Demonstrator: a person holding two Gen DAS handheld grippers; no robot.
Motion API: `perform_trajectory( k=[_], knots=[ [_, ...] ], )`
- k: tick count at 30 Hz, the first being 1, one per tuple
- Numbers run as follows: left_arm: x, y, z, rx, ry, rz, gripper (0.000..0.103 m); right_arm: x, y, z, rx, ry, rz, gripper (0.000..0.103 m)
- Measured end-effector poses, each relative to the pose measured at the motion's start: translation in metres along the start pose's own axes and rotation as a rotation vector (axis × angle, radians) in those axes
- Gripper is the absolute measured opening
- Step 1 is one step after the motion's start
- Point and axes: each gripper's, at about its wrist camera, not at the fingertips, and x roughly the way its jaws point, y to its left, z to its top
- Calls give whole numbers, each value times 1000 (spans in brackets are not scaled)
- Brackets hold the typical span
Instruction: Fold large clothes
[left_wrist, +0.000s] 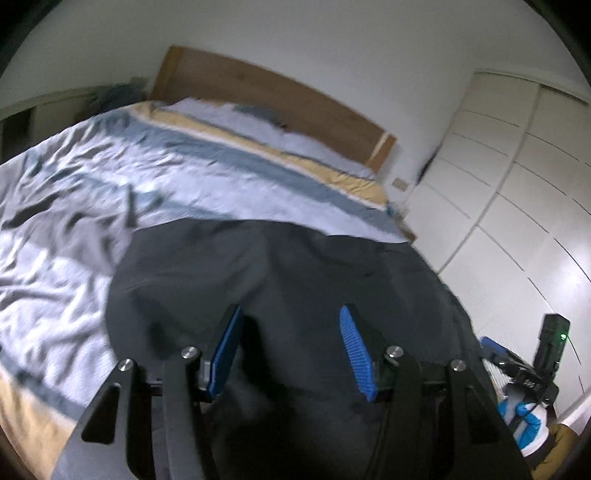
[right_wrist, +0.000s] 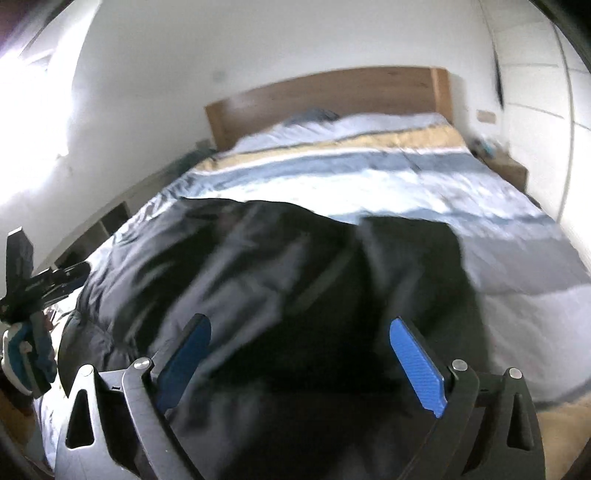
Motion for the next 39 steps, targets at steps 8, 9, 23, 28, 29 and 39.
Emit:
perform_trajectory(
  k=[8,9,23,28,29,39],
  knots=[
    [24,-29,-3,116,14,-15,53,17,38,6,-159,-9,41,99],
    [29,-30,-4,123,23,-3,53,18,40,6,-170,-8,45,99],
    [27,-19,-13,113,34,248,53,20,-20,3,-1,45,-156,100],
    [-19,-50,-33,158,4,298,53,-33,7,-6,-37,4,-176,100],
    [-30,-59,-38,166,0,309,53,-41,12,-8,-38,0,-168,100],
    [-138,-160,-96,256,-20,276,78,-154,85,-48,-81,-18,-105,102]
  ],
)
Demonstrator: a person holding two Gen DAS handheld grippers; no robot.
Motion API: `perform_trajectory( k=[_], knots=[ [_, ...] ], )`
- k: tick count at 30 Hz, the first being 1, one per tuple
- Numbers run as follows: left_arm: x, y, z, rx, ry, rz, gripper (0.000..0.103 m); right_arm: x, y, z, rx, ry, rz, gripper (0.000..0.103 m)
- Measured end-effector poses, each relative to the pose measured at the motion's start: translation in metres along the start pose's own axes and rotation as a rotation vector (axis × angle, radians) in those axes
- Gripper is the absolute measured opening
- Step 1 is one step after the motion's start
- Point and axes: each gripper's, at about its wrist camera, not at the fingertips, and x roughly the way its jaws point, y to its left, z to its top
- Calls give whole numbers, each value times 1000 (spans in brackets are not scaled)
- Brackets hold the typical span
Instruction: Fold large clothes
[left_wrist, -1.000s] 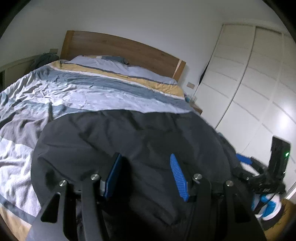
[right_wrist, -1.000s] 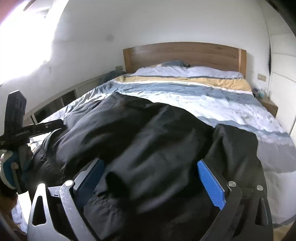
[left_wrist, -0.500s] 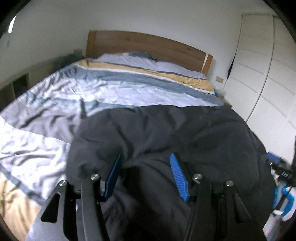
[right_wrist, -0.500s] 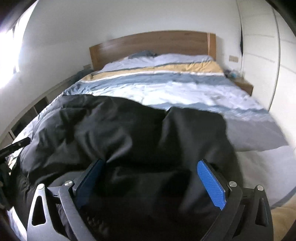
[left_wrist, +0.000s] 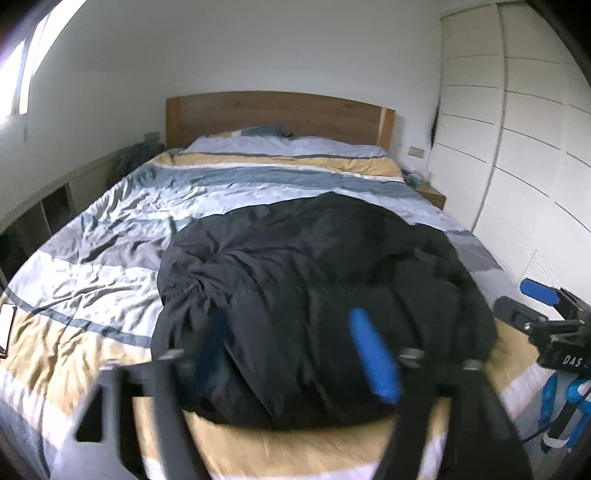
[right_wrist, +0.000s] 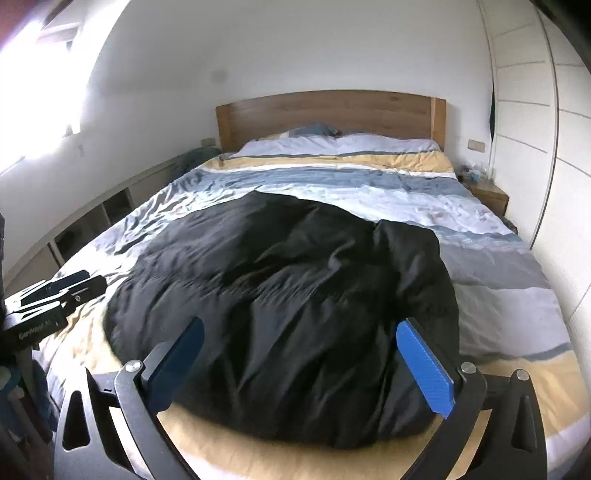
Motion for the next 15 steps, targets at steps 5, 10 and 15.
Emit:
perform_trajectory(
  k=[5,10,15],
  knots=[
    [-54,-28,-10,44,-35,14,79,-45,19,-17,8,-15,-5,102],
    [-94,-41,-18,73,-59,30,79,-77,34,-28,-8,-30,-19,102],
    [-125,-48,-25,97,-85,55,79,-105,43,-37,-16,-56,-37,102]
  ],
)
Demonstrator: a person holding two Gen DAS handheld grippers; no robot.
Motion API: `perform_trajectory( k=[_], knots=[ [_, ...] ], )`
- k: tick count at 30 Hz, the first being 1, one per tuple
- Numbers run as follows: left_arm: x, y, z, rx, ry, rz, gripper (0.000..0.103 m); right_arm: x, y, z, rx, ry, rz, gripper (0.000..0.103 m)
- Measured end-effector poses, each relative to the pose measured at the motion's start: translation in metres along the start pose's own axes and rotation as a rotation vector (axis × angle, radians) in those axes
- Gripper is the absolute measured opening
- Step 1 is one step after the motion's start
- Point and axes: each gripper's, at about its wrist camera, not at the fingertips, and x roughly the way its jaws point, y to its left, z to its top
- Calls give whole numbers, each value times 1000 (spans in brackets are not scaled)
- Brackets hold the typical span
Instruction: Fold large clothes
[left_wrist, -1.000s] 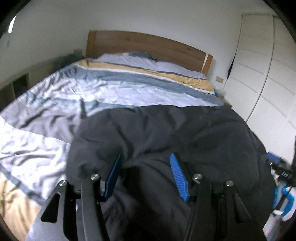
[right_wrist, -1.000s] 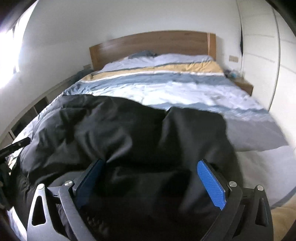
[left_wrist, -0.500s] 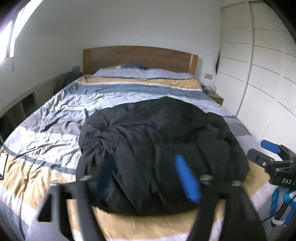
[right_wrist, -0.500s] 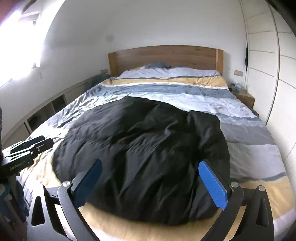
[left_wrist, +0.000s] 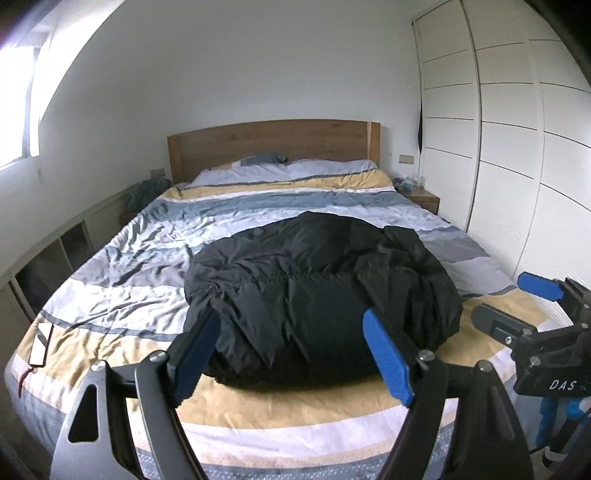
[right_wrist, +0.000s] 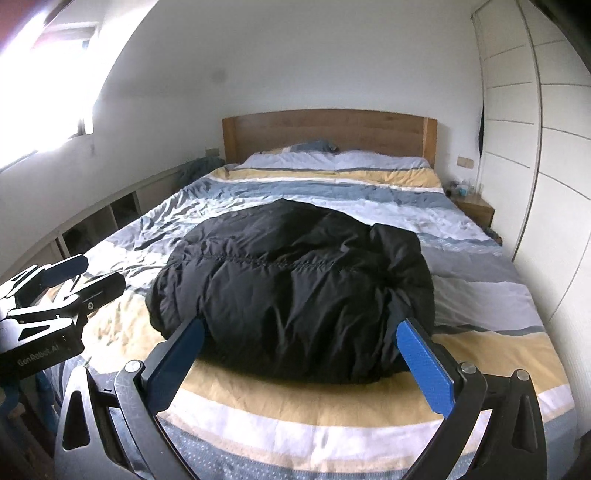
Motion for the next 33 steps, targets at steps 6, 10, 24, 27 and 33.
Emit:
perform_trajectory(
  k=[6,10,24,27,33],
  knots=[
    [-34,-3,-6,6,-49,26,79,-26,1,-13,28,-19,-28,102],
    [-54,-5,-11,-4,-99,75,79,-38,1,-21,38,-28,-43,102],
    [-65,5,-26,-43,-62,95,79,-53,3,-38,62,-36,-75,102],
    [-64,4,-27,-39,-58,95,79,-52,3,-41,64,-31,-73,102],
    [-59,2,-30,-35,-45,86,79,-50,2,-48,64,-14,-76,102]
  ],
)
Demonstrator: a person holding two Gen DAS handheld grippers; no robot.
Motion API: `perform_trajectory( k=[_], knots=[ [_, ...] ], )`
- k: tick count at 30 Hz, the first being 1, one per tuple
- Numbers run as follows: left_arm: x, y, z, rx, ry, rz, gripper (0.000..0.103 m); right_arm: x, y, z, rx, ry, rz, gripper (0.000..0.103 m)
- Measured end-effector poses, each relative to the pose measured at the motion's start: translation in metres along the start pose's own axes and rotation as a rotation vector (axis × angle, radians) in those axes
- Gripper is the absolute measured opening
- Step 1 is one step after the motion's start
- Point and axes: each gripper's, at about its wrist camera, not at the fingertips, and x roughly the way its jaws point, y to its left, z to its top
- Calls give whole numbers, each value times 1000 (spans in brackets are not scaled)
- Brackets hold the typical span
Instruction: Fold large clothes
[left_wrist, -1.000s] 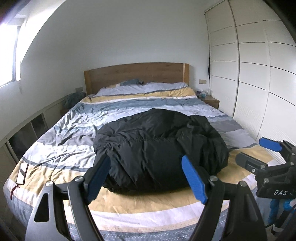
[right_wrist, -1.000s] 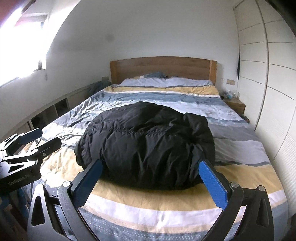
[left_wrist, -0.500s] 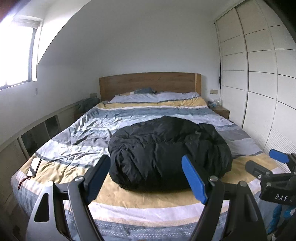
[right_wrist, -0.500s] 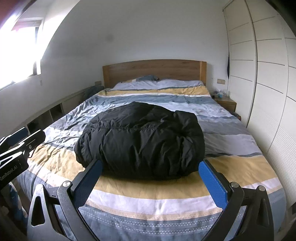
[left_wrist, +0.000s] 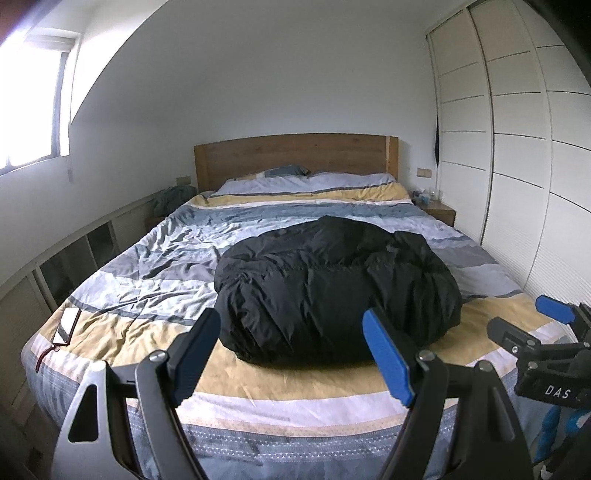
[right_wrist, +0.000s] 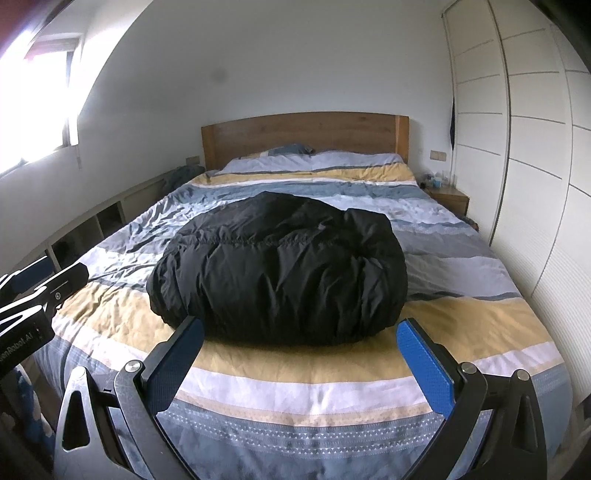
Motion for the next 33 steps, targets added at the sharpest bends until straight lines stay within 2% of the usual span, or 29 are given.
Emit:
perform_trajectory(
  k=[33],
  knots=[
    [23,1,-16,-2,78,-8,79,18,-16,-18,24,58,-33,102]
  ],
)
